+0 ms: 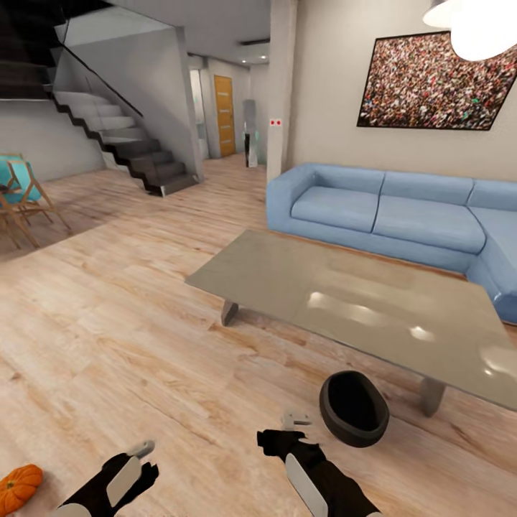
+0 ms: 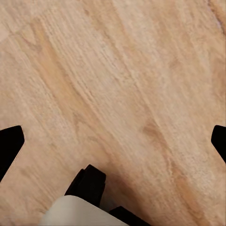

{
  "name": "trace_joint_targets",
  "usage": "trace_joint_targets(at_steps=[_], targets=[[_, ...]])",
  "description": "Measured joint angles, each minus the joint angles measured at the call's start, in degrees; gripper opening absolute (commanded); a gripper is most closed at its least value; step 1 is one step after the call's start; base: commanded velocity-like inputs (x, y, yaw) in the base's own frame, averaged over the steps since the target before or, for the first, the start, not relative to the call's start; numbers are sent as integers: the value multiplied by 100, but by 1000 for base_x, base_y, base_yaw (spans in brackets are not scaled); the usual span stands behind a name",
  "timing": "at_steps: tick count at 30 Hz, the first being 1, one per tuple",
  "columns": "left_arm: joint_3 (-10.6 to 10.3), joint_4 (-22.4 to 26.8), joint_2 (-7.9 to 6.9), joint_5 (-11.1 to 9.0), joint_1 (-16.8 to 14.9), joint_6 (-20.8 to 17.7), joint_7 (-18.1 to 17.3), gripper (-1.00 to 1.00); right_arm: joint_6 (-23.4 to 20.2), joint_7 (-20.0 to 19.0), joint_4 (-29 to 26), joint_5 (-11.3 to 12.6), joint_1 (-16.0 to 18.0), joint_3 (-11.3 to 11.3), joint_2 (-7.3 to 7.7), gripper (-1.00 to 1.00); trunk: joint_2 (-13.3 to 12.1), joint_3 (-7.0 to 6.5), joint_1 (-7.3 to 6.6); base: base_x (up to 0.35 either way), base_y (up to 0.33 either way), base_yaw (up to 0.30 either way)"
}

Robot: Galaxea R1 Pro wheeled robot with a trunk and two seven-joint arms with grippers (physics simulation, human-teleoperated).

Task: Place each of the two pumpkins and all three candles from the living room inside a cabinet in the living room (use any cabinet), then make sure every cabinet is closed, and position the cauldron so it is next to a table in the living room.

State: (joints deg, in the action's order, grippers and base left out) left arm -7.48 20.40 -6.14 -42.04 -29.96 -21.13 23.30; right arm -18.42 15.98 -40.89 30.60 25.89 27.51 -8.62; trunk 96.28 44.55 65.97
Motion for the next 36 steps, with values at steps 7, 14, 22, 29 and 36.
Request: trace_joint_targets(at_steps=[7,14,22,29,36], targets=[[-26,-117,42,-20,0,327,1,100,406,-72,381,3,-1,44,-4,100,-281,-164,-154,0,0,240],[-32,-489,81,0,0,677,-5,100,624,-95,563,9,-1,48,-3,100,-562,-329,-308,0,0,237],[-36,-524,121,-6,2,823,-5,100,773,-185,763,-3,0,51,-3,100,-882,-521,-483,0,0,228],[-39,-627,202,2,5,990,-5,100,780,-189,778,-3,-1,54,-5,100,-1163,-690,-637,0,0,225],[-39,-676,213,-5,8,1135,-5,100,780,-189,779,-6,-1,54,-5,100,-1444,-858,-791,0,0,225]])
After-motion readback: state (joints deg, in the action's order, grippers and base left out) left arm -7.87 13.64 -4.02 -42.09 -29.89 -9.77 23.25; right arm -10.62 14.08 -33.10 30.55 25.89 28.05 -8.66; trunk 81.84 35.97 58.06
